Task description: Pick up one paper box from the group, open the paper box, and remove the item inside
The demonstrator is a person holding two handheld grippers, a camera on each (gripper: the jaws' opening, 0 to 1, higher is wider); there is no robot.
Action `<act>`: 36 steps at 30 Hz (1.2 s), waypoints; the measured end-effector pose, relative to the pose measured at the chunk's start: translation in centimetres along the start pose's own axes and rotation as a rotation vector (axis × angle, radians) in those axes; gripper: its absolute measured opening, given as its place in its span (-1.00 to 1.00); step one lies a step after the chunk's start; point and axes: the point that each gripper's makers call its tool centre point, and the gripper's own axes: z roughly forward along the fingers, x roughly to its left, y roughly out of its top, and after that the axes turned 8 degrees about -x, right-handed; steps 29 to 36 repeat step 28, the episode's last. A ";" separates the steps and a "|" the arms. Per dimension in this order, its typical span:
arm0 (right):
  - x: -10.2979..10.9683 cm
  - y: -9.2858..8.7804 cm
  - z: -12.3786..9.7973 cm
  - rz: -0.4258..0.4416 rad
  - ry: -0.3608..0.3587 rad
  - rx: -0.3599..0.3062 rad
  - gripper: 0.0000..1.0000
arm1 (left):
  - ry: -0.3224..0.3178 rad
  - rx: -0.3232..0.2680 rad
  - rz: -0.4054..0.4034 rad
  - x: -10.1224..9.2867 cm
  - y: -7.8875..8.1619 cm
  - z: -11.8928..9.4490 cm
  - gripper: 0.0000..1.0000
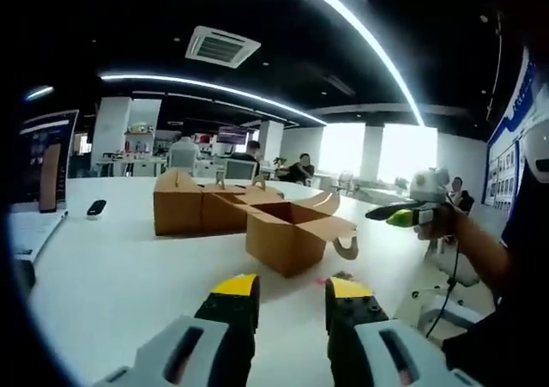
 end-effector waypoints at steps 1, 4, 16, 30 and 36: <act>0.0 0.0 0.0 -0.003 0.000 0.000 -0.26 | -0.003 0.002 0.002 -0.1 -0.1 0.0 -0.35; 0.2 -0.3 0.2 -0.014 0.004 0.020 -0.26 | -0.005 0.005 0.003 -0.3 -0.2 0.1 -0.35; 0.2 -0.9 0.2 -0.007 0.001 0.038 -0.27 | 0.003 0.001 -0.009 -0.2 -0.3 0.0 -0.35; -0.3 -1.5 0.5 0.007 -0.021 0.053 -0.27 | 0.001 -0.014 -0.011 -0.2 0.2 0.2 -0.35; -0.3 -1.5 0.5 0.007 -0.021 0.053 -0.27 | 0.001 -0.014 -0.011 -0.2 0.2 0.2 -0.35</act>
